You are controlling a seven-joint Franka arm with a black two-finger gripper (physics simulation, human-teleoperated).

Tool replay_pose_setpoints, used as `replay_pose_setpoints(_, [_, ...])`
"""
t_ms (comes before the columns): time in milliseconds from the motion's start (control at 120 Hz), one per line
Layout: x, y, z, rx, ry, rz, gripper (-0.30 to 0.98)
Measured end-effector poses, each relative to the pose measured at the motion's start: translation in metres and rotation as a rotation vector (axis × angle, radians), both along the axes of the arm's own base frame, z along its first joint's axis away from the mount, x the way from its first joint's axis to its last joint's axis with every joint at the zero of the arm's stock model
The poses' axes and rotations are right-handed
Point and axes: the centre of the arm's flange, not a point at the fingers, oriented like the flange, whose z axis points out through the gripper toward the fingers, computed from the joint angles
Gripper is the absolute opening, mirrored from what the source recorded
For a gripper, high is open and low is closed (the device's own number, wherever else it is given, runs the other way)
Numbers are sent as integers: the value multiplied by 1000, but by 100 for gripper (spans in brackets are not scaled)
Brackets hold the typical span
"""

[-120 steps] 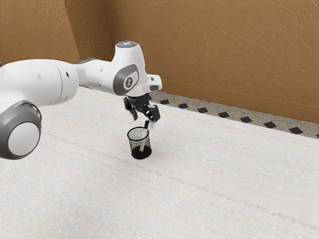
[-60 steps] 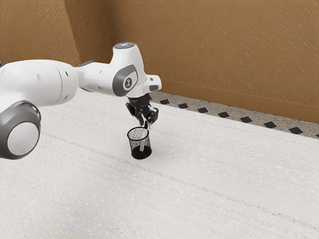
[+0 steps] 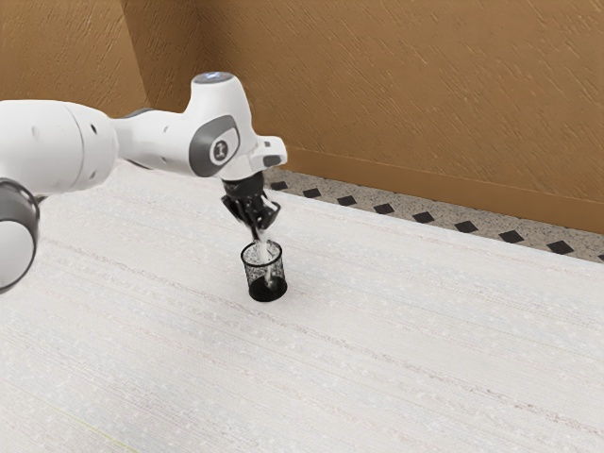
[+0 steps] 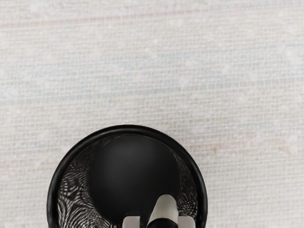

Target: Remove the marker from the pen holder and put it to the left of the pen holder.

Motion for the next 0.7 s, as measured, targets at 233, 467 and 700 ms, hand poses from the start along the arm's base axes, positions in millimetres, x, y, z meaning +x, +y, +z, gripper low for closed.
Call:
replay_pose_setpoints(233, [-28,43,92,35,-110,64,-10])
replay_pose_setpoints(467, [-24,124,61,87,-55,174,-10])
replay_pose_setpoints(700, [0,153,10,99,-4,212,-10])
